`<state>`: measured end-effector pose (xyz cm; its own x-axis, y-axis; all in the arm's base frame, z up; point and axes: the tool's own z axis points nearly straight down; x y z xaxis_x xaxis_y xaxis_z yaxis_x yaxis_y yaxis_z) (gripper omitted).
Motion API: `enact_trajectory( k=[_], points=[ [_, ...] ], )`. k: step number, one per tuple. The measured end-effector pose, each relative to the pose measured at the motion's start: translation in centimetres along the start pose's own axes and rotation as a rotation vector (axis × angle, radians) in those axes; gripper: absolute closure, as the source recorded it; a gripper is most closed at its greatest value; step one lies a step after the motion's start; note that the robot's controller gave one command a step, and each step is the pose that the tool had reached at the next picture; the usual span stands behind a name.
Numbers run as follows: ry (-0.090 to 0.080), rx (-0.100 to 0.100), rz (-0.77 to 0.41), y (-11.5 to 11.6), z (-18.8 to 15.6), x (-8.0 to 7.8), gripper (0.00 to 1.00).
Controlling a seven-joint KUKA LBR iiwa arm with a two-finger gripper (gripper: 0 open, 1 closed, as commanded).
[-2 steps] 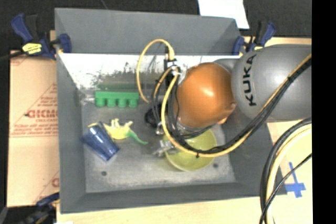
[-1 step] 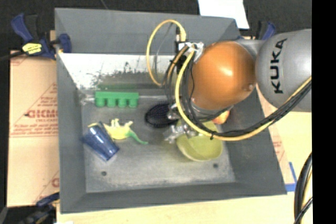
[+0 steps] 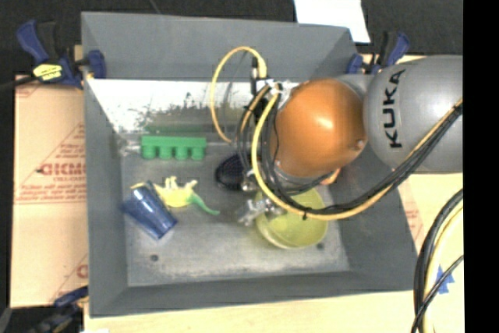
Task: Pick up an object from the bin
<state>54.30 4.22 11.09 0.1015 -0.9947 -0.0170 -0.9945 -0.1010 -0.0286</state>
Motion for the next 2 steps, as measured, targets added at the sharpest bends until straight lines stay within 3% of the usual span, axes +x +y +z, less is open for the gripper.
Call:
enact_trajectory(
  k=[1, 2],
  points=[
    [0.001, 0.022, -0.006, -0.3, -6.3, -0.9, 1.00],
    [0.000, 0.003, -0.008, 1.6, -10.3, -0.1, 1.00]
  ],
)
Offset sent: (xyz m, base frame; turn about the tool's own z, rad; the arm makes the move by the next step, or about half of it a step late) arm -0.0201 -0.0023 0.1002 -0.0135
